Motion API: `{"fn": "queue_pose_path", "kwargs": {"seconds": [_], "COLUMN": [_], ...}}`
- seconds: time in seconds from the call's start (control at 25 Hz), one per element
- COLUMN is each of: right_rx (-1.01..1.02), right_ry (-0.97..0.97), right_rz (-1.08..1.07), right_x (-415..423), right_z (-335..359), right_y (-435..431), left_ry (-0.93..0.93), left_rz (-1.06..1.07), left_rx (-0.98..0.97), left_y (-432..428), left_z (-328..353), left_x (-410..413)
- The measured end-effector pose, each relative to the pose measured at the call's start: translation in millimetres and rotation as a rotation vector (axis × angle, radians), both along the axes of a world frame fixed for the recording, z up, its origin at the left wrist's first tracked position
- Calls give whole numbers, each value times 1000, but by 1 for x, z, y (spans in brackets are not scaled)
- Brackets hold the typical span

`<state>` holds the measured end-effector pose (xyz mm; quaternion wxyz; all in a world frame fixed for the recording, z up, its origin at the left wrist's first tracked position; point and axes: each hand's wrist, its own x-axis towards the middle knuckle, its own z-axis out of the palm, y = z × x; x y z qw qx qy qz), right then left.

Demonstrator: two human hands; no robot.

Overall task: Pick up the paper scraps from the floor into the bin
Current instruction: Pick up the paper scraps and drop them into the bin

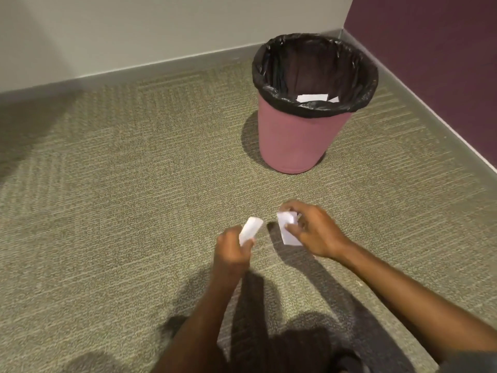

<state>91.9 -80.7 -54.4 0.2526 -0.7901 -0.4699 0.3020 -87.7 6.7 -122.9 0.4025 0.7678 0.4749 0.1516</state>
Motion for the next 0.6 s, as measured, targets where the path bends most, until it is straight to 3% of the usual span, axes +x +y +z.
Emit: {"fn": "queue_pose_path", "kwargs": {"seconds": [0.12, 0.24, 0.36, 0.52, 0.6], "right_rx": [321, 639, 833, 713, 603], "right_ry": [160, 105, 26, -81, -34], "right_rz": [-308, -485, -647, -735, -693], "right_x": [40, 82, 118, 149, 158], "right_z": [65, 113, 141, 149, 146], "right_y": [21, 45, 76, 112, 120], "left_ry": [-162, -291, -272, -169, -123], "left_rz": [8, -17, -29, -47, -50], "left_rx": [-20, 11, 7, -122, -154], "left_y": [34, 75, 112, 139, 144], "left_z": [88, 161, 204, 226, 224], "left_x": [68, 132, 180, 216, 223]}}
